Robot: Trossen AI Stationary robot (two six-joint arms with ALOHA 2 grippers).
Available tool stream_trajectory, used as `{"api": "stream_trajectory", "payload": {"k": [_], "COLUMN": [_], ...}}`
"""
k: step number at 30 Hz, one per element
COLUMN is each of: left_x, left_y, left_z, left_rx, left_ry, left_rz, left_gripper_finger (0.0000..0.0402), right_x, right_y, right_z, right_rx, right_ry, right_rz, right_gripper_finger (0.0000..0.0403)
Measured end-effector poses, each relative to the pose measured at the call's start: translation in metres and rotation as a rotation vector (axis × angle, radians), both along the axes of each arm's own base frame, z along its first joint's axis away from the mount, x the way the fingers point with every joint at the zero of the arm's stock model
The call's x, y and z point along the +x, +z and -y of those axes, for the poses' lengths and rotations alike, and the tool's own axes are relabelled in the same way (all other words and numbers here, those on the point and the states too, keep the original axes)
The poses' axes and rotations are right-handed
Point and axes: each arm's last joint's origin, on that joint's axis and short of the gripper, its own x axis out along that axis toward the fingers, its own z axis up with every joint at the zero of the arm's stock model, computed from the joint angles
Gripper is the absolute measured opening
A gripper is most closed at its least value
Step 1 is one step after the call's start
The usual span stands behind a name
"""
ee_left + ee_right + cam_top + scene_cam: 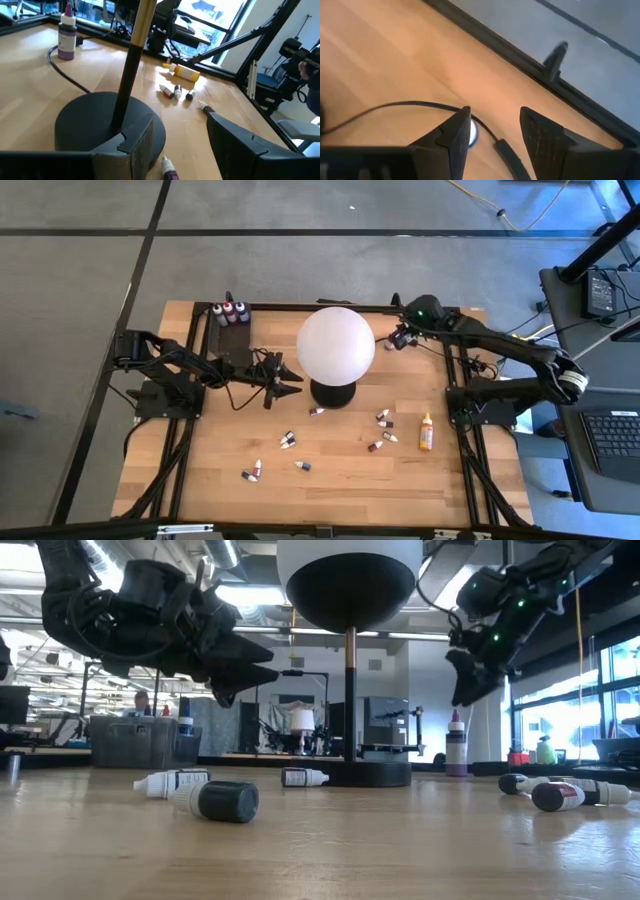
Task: Pick & Place food coloring
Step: Put the big violet food coloring bottle into the black container
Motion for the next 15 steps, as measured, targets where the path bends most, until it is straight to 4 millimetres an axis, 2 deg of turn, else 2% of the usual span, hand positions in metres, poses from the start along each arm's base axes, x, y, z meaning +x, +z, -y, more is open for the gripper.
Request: {"api": "stream_trajectory", "payload": {"k": [10, 15], "left_x": [-0.0002, -0.0002], "left_y": [-0.0012, -0.0012], "left_z": [0.0000, 0.0000], "left_rx": [-0.003, -0.002], "left_ry": [0.000, 0.000], "left_rz": [-0.013, -0.013], "left_gripper_finger": [0.0177, 0.0180], "right_x": [0.0039, 0.0045], "right_y": [-0.0070, -0.0045], "right_z": [0.0031, 0.0060], "right_rx": [0.061, 0.000], "right_ry": [-0.014, -0.054], "right_rz": [0.027, 0.024], "right_gripper_finger": [0.0173, 0.0202]}}
